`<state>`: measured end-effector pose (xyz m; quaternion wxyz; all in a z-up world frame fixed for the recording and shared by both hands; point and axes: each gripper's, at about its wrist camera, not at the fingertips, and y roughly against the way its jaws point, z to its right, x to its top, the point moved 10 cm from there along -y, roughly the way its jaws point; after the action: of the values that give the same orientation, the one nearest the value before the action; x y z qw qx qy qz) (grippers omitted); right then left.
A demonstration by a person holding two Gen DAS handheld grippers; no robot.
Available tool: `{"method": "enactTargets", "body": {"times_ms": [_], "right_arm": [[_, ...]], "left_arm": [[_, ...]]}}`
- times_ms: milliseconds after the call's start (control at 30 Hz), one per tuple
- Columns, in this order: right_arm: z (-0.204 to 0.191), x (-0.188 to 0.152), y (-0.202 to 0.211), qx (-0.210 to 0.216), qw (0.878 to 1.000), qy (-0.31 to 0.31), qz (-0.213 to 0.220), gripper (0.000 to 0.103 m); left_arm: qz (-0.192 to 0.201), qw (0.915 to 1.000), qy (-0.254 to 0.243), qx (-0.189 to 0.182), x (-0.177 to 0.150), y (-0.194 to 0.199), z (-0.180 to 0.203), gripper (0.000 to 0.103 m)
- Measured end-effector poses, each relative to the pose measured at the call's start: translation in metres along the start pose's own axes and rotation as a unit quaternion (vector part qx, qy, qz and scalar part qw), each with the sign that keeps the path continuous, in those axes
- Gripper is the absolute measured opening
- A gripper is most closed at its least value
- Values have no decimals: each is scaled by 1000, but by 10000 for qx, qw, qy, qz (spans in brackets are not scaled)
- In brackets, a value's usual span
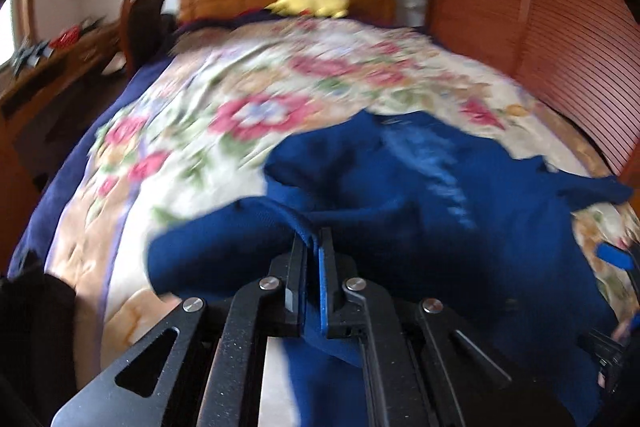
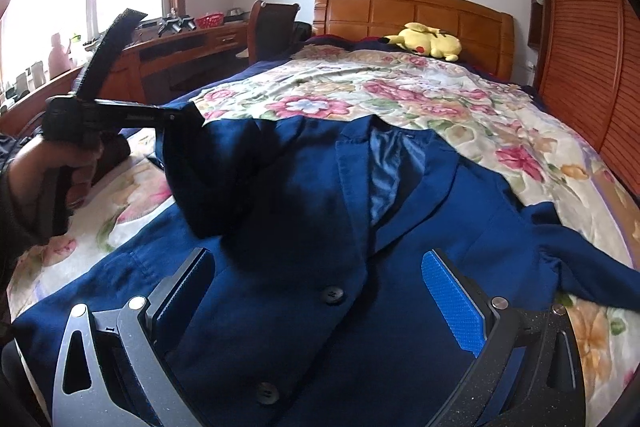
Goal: Fold large clothes
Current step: 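Fold the held side panel over the jacket front and release, then grasp the folded sleeve fabric on the jacket with the right gripper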
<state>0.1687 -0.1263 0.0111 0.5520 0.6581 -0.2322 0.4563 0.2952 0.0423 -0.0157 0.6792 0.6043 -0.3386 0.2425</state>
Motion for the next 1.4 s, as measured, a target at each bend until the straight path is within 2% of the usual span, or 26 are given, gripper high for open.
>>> {"method": "enactTargets", "body": {"times_ms": [233,367,467,567,600,667,733,767,1067,1200,1400], "right_arm": [[32,3,20,-183,9992,-340,141,103],[37,1,31,-153,9986,-466,200,103],[33,0,36,-119,9988,-426,229,103],[32,1,41,-93,9987,-401,287,103],[31,1,43,-83,9987,-396,305,103],[31,2,45,-71,9987,-391,332,103],[32,3,45,-68,9986,-384,343,103],[33,3,44,-63,9987,-380,346,103],[27,4,33,36,9992,-273,284,103],[23,6,31,121,9992,-225,307,103],[7,3,30,273,9989,-169,333,102]], "left_arm": [[210,9967,-549,-561,-5,29,80,5],[318,9940,-1007,-282,-17,40,96,5],[377,9912,-1256,-158,-25,49,102,13],[535,9901,-1274,-254,-27,65,105,31],[590,9898,-1261,-301,-28,72,106,42],[676,9897,-1207,-362,-29,83,106,51],[770,9908,-1056,-363,-32,93,99,77],[836,9910,-979,-369,-33,96,97,80],[956,9945,-399,-127,-66,109,56,84],[1018,9948,-102,-23,-81,112,36,89],[975,9952,41,-72,-102,110,16,90]]}}
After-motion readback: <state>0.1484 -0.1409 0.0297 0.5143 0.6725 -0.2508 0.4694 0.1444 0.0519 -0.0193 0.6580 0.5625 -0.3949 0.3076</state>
